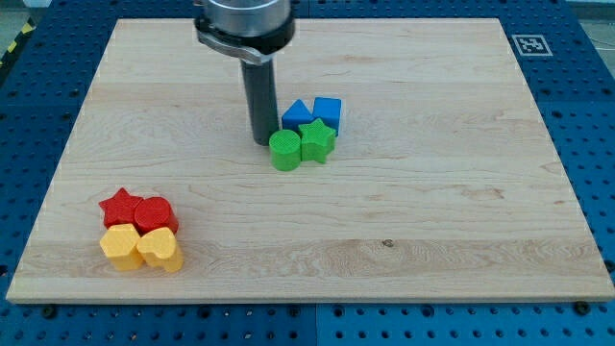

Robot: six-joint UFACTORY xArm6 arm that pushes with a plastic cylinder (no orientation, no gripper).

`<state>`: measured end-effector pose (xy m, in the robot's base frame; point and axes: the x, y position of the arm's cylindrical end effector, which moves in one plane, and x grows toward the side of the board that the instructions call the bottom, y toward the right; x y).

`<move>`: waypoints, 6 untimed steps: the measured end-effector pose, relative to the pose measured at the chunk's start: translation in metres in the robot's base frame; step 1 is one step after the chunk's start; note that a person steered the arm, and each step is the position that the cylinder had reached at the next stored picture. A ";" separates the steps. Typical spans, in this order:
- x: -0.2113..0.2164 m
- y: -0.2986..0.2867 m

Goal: Separate the green star from blue blocks

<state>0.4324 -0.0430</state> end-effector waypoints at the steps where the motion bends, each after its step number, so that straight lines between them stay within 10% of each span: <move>1: 0.000 0.057; 6: 0.082 0.087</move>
